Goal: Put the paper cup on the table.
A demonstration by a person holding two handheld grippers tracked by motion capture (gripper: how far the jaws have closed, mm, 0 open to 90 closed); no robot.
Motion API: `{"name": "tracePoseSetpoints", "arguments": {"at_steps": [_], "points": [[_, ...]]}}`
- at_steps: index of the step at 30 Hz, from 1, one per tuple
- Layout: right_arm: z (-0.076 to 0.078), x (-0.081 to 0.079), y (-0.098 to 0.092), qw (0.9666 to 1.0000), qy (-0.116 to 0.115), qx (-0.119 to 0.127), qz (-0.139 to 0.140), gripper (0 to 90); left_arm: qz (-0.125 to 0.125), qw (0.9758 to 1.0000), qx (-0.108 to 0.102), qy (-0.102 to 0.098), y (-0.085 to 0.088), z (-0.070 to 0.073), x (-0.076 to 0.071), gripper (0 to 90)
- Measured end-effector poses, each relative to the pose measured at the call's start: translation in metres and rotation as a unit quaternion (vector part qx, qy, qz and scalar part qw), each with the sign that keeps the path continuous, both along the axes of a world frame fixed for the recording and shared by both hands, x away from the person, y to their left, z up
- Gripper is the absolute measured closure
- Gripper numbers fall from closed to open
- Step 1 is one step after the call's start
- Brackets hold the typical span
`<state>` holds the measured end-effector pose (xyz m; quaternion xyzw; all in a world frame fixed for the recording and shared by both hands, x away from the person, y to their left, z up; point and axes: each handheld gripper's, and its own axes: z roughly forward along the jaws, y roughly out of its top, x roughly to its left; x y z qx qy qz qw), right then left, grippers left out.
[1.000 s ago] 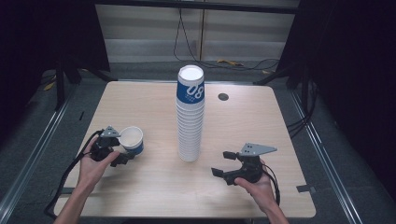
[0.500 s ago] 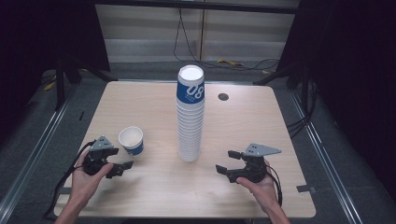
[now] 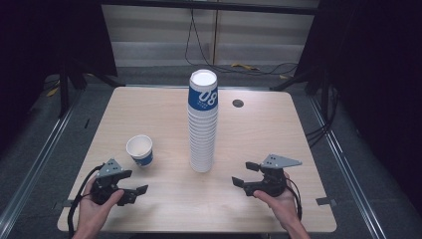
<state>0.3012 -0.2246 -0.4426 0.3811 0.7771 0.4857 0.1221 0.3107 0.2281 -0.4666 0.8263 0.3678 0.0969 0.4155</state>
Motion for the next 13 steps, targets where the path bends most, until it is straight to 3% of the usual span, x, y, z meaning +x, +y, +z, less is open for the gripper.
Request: {"name": "tracePoseSetpoints", "arguments": {"at_steps": [3, 6, 10, 13], "points": [[0.0, -0.005, -0.002, 1.0, -0.001, -0.003, -0.003, 20.3, -0.008, 0.9999, -0.01, 0.01, -0.007, -0.003, -0.005, 17.6], [-0.001, -0.008, -0.002, 1.0, 0.003, -0.005, -0.005, 20.2, 0.001, 0.9997, -0.023, 0.003, -0.013, -0.001, -0.008, 17.6], [-0.004, -0.011, -0.001, 1.0, 0.002, 0.004, -0.007, 19.6, 0.005, 0.9995, -0.019, -0.026, -0.024, -0.004, -0.008, 17.7], [-0.011, -0.01, -0.002, 0.9998, 0.008, 0.001, -0.016, 18.8, 0.0, 0.9992, -0.016, -0.035, -0.028, -0.009, -0.006, 17.7]]}}
